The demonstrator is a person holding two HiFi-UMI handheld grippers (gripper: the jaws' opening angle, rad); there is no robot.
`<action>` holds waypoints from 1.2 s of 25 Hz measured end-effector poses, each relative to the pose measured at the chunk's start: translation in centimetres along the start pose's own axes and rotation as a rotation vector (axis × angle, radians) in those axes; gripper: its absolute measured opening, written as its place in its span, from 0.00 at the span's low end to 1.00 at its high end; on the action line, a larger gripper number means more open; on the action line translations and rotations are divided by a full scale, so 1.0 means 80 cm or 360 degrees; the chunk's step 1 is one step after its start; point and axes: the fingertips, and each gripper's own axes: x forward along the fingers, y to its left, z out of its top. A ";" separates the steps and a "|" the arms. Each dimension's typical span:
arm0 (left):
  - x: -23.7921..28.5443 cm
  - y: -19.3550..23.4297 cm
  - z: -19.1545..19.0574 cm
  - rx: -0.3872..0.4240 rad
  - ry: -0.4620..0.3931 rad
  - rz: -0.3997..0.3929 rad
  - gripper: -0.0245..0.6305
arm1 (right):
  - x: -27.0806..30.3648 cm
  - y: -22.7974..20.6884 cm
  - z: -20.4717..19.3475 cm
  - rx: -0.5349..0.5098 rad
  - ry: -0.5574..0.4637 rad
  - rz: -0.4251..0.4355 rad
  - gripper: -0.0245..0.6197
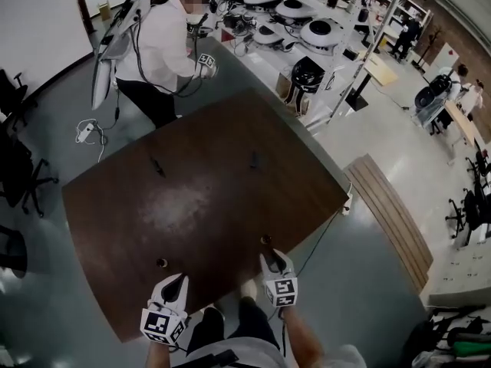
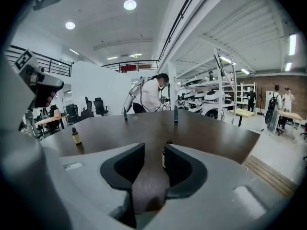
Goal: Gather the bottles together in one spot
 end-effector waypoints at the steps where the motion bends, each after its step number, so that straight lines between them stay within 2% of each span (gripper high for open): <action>1: 0.003 -0.003 -0.002 0.0003 0.0007 0.0007 0.04 | 0.006 -0.005 -0.006 0.0003 0.0017 0.0005 0.23; 3: 0.007 -0.007 -0.003 0.0005 0.0021 0.0027 0.04 | 0.017 -0.015 -0.016 0.0007 0.0049 0.0014 0.32; 10: 0.014 -0.012 -0.002 0.0002 0.0054 0.0106 0.04 | 0.052 -0.034 -0.036 0.0010 0.0117 0.0074 0.39; 16: 0.019 -0.008 0.002 -0.0005 0.0057 0.0150 0.04 | 0.070 -0.035 -0.035 -0.0023 0.0157 0.0104 0.38; 23: 0.023 -0.004 0.003 -0.0017 0.0057 0.0182 0.04 | 0.074 -0.033 -0.034 -0.0064 0.0183 0.0118 0.27; 26: 0.019 0.001 0.002 -0.0020 0.0057 0.0196 0.04 | 0.076 -0.034 -0.030 -0.0090 0.0164 0.0094 0.26; 30: 0.011 0.005 0.000 -0.0038 0.0052 0.0226 0.04 | 0.075 -0.026 -0.032 -0.0106 0.0163 0.0127 0.25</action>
